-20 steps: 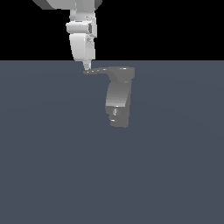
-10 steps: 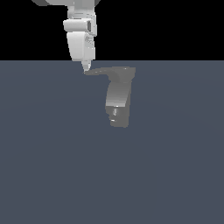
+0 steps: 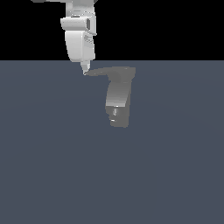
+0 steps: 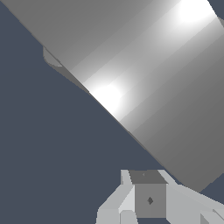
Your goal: Turn on the faucet by rotating a designated handle.
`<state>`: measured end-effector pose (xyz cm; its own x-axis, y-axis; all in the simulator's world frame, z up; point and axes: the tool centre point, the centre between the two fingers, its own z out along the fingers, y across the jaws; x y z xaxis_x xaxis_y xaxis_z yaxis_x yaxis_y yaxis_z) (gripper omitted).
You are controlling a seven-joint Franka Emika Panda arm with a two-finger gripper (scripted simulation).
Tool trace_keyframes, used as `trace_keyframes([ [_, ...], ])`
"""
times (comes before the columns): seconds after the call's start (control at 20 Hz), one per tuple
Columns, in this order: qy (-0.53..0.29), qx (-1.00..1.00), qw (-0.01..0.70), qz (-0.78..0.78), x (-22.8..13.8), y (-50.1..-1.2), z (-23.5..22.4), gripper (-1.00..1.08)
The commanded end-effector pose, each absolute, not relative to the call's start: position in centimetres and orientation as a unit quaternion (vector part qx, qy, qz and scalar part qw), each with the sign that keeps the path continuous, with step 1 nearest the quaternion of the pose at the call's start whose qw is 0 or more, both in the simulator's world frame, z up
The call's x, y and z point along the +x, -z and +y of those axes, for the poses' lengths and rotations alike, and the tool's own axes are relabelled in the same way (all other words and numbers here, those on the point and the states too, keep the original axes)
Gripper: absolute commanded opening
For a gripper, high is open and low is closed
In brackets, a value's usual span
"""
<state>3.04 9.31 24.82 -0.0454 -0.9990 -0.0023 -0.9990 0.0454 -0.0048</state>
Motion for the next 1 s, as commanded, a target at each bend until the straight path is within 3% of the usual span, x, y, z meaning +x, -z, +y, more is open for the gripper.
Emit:
trace_keyframes([
  [0.0,0.001,-0.689,0.001,0.724,2.4,-24.8,8.6,-1.0],
  [0.95,0.0,-0.69,0.0,0.724,-2.6,-24.8,5.0,-1.0],
])
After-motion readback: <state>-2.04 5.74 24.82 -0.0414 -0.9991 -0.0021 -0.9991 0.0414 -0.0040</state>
